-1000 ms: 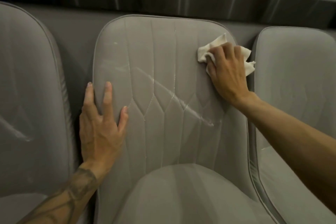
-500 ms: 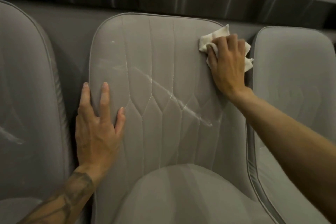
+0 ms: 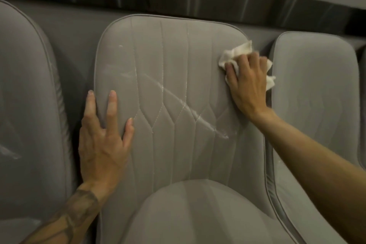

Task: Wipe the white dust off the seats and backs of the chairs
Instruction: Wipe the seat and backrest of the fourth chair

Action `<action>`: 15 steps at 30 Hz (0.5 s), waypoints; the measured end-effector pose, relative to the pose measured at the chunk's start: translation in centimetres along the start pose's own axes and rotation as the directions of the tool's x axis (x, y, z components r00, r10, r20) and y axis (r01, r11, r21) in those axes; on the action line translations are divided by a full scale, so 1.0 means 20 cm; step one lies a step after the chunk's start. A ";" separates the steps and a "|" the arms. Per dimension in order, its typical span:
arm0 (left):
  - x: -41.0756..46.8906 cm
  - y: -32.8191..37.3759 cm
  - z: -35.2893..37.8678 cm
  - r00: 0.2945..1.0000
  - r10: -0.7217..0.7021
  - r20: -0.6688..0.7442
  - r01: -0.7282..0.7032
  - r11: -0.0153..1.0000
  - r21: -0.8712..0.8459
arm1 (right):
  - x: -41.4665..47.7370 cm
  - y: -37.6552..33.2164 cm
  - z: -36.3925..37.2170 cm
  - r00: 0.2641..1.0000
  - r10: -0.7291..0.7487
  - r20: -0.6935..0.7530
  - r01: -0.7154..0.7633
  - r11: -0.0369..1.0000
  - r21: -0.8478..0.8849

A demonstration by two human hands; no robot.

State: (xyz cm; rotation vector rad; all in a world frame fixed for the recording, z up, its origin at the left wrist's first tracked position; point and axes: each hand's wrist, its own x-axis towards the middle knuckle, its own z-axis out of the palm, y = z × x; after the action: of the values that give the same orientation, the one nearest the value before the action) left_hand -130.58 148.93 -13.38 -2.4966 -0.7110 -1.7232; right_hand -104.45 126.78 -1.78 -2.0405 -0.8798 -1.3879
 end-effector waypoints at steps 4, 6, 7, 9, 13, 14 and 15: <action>0.00 0.00 0.00 1.000 -0.004 -0.004 0.004 1.000 -0.017 | -0.40 0.06 -0.08 0.973 -0.176 0.148 0.177 0.984 0.001; 0.00 0.00 -0.01 1.000 -0.007 0.000 0.007 1.000 -0.022 | -0.43 0.08 -0.11 0.950 -0.245 0.192 0.251 0.968 -0.004; 0.00 0.00 -0.01 1.000 -0.010 0.003 0.010 1.000 -0.024 | -0.36 0.09 -0.11 0.949 -0.255 0.186 0.261 0.965 -0.007; 0.00 0.01 -0.01 1.000 -0.008 0.000 0.008 1.000 -0.026 | -0.15 0.07 -0.09 0.966 -0.226 0.128 0.231 0.973 -0.027; 0.00 -0.01 0.00 1.000 0.000 -0.004 0.000 1.000 -0.023 | 0.11 0.04 -0.02 0.998 -0.056 0.017 0.057 0.998 -0.024; 0.00 -0.01 0.00 1.000 -0.001 -0.004 0.001 1.000 -0.027 | 0.04 0.04 -0.01 0.999 -0.033 0.014 0.033 0.999 -0.018; 0.00 -0.01 0.00 1.000 -0.001 -0.007 0.000 1.000 -0.029 | -0.06 0.05 -0.02 0.999 -0.040 0.022 0.040 0.999 -0.011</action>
State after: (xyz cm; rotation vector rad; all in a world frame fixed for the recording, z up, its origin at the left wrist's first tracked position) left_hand -130.62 149.09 -13.48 -2.5084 -0.6912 -1.7538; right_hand -104.21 125.51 -2.88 -2.0603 -0.9292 -1.3974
